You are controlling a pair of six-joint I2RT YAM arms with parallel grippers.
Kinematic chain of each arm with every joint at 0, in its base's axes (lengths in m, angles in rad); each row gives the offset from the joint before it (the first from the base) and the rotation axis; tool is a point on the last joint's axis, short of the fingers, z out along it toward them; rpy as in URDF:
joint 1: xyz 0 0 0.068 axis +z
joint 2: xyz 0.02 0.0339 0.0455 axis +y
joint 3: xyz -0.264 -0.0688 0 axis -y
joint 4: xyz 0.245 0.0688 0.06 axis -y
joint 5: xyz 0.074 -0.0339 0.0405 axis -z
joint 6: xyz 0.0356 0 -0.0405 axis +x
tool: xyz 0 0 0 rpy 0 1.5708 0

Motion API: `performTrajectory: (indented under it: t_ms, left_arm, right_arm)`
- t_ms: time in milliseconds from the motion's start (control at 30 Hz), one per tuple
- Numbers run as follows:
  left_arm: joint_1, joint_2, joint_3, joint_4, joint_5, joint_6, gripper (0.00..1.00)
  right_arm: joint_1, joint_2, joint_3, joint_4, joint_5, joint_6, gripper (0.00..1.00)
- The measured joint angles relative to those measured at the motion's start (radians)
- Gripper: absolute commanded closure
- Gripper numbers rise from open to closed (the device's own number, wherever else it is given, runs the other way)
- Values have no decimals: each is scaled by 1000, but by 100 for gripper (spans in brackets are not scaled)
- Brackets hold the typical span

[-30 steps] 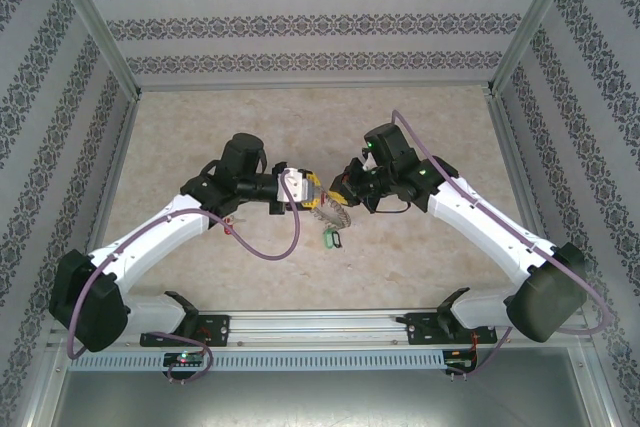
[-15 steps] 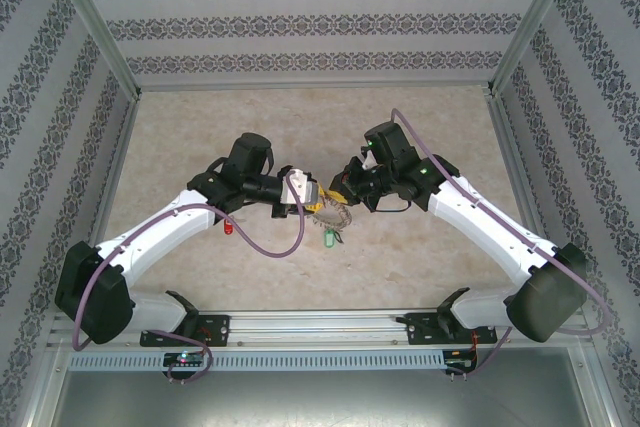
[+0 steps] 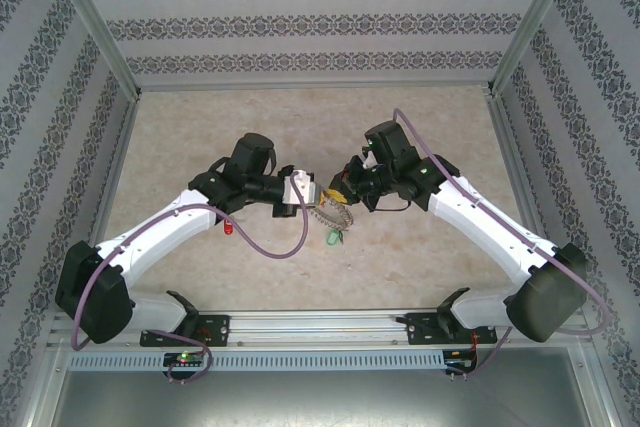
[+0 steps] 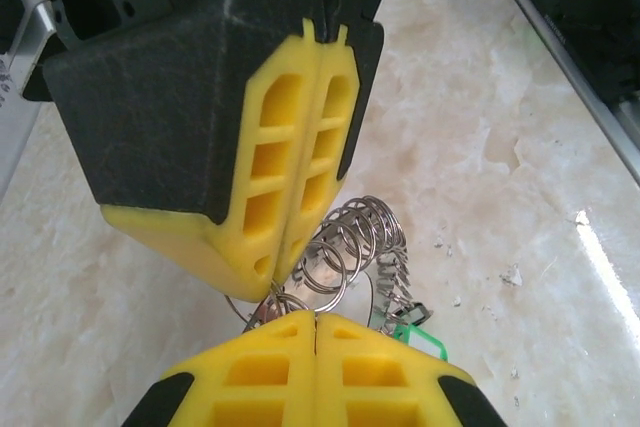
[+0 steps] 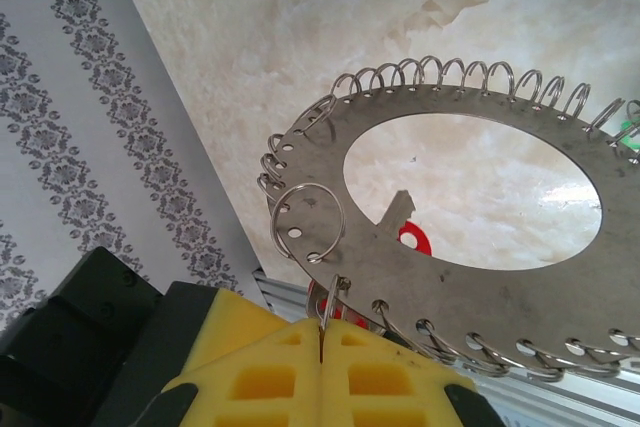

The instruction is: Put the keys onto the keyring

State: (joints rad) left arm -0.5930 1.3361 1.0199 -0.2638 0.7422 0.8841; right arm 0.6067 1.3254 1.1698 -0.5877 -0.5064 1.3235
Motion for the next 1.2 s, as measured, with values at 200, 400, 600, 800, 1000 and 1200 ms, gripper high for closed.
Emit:
performTrajectory:
  t_ms: [200, 400, 600, 800, 1000, 1200]
  left_arm:
    - [-15, -47, -50, 24, -77, 15, 100]
    - [-16, -93, -88, 8, -159, 57, 100]
    - [-16, -104, -134, -8, -205, 84, 92]
    - [-16, -116, -163, 64, -134, -14, 37]
    - [-19, -127, -167, 190, -26, -138, 39]
    - [-82, -73, -167, 232, -14, -166, 55]
  right_arm:
    - [0, -4, -19, 12, -18, 86, 100]
    - [-3, -34, -42, 4, -42, 122, 100]
    - [-21, -98, -88, 2, -54, 157, 100]
    - [-29, -114, -116, 2, -60, 175, 100]
    - [-29, -124, -155, 8, -60, 197, 100]
    - [-29, -141, -177, 18, -55, 225, 100]
